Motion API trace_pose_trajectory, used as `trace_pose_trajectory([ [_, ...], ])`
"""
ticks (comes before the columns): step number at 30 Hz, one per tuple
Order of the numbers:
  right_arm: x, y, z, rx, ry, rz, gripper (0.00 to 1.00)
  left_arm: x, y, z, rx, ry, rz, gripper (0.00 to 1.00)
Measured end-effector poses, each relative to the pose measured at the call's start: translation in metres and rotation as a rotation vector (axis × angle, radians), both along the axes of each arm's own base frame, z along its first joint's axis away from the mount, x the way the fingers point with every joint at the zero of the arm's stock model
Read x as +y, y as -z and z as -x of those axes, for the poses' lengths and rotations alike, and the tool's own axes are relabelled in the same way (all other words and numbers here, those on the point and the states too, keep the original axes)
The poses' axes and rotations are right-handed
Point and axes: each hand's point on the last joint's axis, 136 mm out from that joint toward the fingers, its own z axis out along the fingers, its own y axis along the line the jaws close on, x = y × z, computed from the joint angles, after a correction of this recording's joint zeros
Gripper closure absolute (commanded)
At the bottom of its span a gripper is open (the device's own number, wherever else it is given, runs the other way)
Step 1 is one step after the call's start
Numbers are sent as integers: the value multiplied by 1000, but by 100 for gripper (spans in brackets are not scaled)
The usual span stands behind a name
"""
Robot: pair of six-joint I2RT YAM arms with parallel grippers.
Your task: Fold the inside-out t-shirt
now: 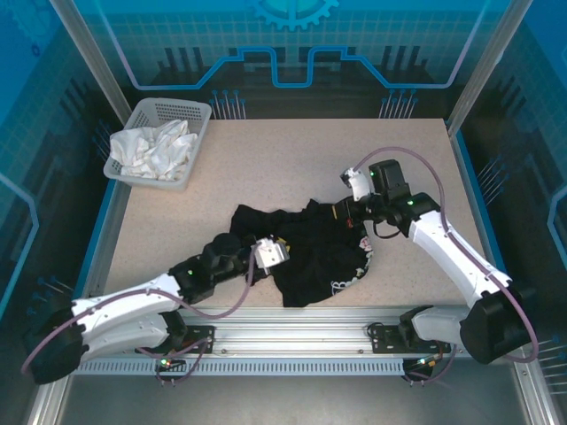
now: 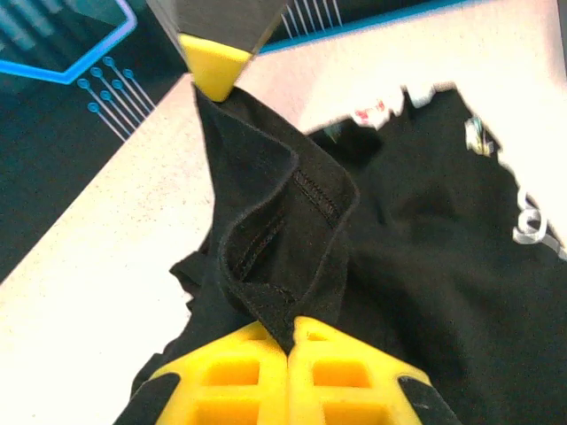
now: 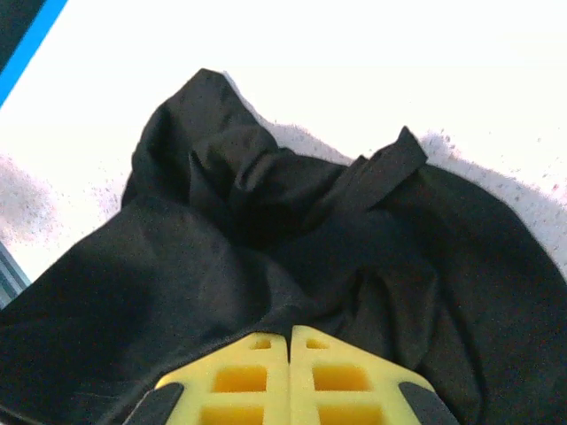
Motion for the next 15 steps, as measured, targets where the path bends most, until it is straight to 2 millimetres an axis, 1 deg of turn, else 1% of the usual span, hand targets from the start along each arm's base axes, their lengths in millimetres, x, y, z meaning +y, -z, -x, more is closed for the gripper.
trace_pose_trajectory([
  [5,-2,-35,-8,-70,6,-14,100,9,-43,5,87,-1,169,100],
  [8,-2,-48,-10,-98,4,-20,100,16,-59,4,137,-13,240,100],
  [10,0,-52,-10,-104,-5,-32,100,21,-65,0,177,-39,277,100],
  [13,8,-50,-11,-91,-27,-53,100,31,-71,-10,250,-107,342,100],
  [15,19,-43,-12,-63,-57,-63,92,39,-75,-18,291,-162,384,100],
])
